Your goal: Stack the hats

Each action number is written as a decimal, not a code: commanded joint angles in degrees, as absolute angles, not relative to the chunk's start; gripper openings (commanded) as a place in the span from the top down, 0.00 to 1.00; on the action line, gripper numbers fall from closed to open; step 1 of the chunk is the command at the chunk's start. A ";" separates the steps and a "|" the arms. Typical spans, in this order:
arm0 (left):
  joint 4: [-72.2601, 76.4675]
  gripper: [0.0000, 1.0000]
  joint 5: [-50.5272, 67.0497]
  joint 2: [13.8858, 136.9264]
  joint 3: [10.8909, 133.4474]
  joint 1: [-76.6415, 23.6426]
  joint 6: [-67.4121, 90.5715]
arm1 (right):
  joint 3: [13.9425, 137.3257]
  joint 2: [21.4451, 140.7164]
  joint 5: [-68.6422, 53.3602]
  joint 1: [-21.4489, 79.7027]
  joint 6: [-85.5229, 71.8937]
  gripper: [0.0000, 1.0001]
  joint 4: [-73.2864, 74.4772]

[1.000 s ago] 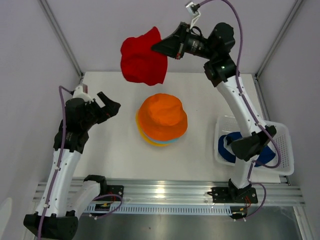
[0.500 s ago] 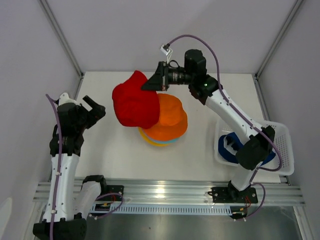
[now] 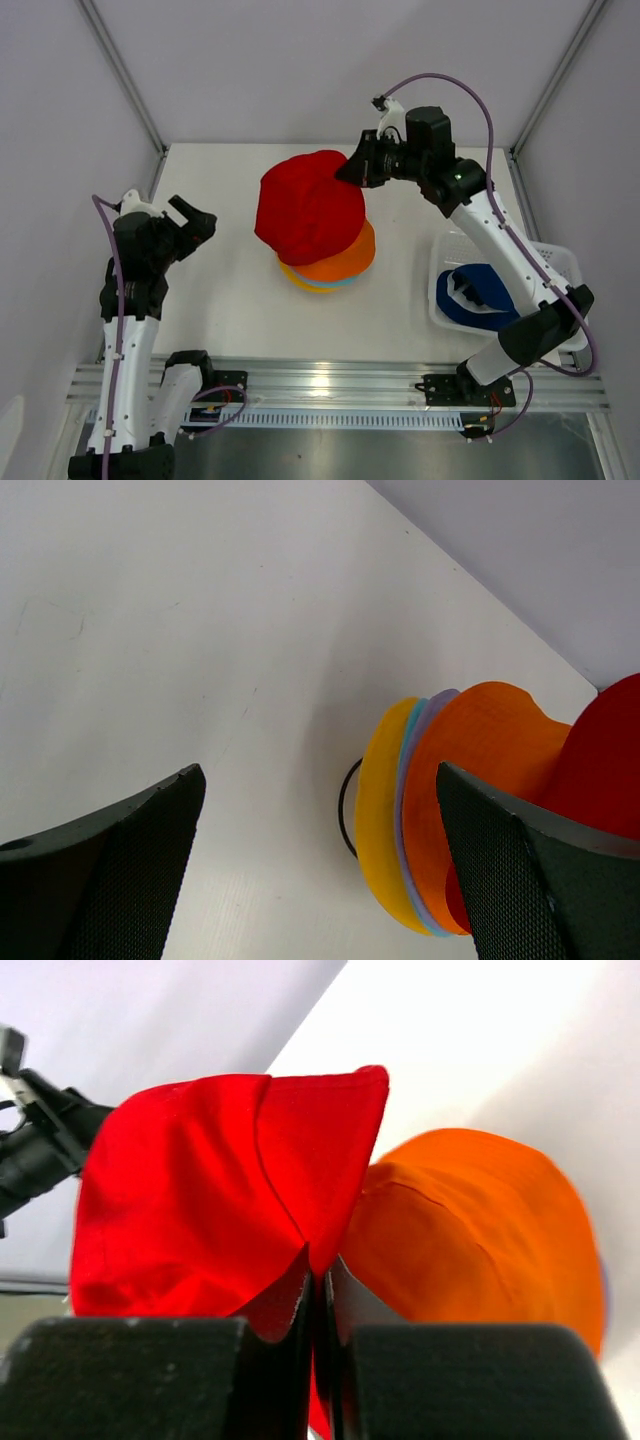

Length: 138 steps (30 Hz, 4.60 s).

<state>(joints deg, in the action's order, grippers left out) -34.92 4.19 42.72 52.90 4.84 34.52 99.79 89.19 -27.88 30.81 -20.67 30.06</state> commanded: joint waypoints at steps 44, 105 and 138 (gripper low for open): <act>17.74 0.16 34.18 70.48 42.81 -14.59 54.93 | 78.22 90.26 -37.62 16.79 -23.82 1.00 14.41; -10.54 0.99 -2.28 47.64 29.00 -31.28 53.53 | 49.84 76.03 -26.99 18.90 -51.85 0.35 0.89; -18.98 0.99 -7.91 51.24 29.80 -33.31 57.39 | 52.03 86.31 -16.17 22.50 -38.67 1.00 11.16</act>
